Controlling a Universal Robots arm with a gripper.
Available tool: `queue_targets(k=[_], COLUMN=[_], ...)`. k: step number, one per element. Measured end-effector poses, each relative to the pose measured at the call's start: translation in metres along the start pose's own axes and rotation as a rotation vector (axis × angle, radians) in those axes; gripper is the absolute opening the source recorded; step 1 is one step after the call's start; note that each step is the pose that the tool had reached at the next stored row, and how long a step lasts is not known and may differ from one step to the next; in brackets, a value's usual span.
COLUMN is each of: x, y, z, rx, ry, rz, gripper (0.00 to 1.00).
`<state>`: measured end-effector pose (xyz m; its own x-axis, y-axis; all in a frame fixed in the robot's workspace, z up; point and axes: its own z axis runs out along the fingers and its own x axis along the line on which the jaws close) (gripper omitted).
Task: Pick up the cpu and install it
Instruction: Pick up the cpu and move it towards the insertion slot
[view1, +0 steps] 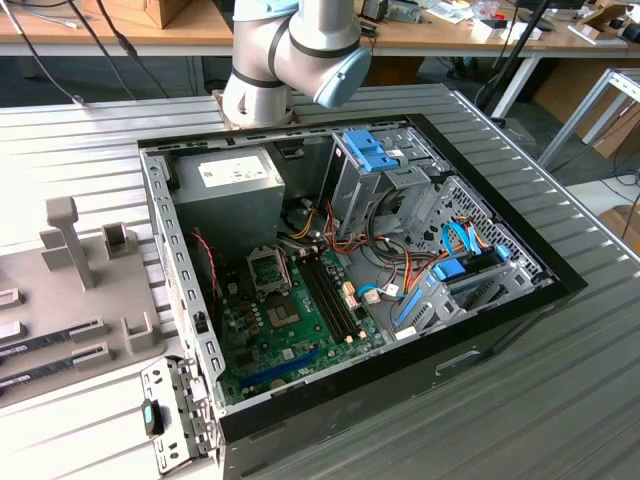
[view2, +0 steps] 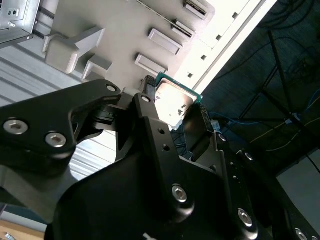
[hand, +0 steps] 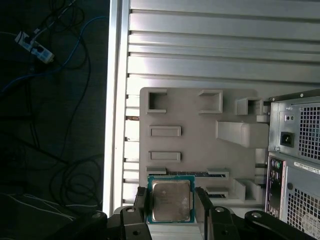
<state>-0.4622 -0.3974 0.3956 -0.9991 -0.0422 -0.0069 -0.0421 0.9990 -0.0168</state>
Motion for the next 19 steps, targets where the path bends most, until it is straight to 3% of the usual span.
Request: queue_targets(k=[11, 19], x=[-0.008, -0.0237], y=[-0.0004, -0.001], z=[0.0001, 0.0002], rx=[0.0, 0.0], ry=[0.0, 0.0], rz=[0.0, 0.0], gripper=[0.47, 0.47])
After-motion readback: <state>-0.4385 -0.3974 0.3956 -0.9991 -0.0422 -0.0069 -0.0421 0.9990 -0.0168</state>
